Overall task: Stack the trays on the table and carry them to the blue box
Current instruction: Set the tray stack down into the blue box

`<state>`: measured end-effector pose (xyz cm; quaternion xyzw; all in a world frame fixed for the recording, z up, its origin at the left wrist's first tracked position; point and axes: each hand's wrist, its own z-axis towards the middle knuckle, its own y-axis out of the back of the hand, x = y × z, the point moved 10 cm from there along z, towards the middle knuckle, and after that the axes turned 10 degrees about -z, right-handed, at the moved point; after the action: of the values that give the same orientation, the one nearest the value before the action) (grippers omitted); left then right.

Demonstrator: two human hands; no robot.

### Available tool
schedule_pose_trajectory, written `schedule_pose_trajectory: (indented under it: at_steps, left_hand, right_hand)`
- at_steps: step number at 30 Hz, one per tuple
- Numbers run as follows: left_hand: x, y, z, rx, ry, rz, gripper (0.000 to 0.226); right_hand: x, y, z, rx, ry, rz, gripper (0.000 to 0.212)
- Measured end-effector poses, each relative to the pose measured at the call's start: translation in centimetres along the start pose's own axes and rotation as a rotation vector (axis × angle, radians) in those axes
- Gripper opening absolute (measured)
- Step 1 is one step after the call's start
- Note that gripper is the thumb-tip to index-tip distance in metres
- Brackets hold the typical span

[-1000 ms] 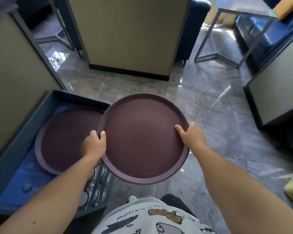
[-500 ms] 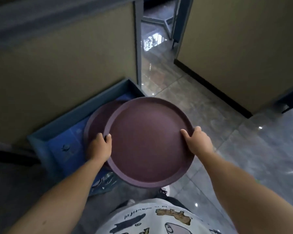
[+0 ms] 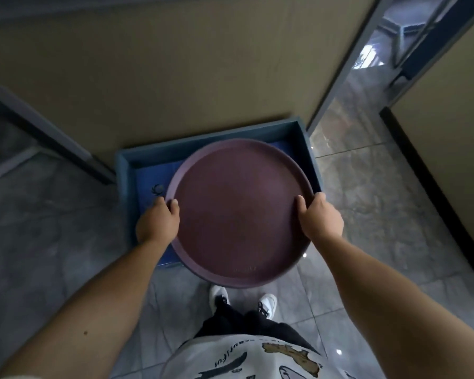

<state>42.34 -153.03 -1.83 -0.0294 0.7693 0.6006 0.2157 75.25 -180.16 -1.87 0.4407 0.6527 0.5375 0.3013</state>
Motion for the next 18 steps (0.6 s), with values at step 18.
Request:
schedule_pose_trajectory:
  at_steps: [18]
  left_hand:
    - [-1.8,-4.1,2.9,0.027,-0.068,-0.043,0.038]
  right_hand:
    - [0.0,-4.1,2.6,-0.013,-0.056,-0.062,0.030]
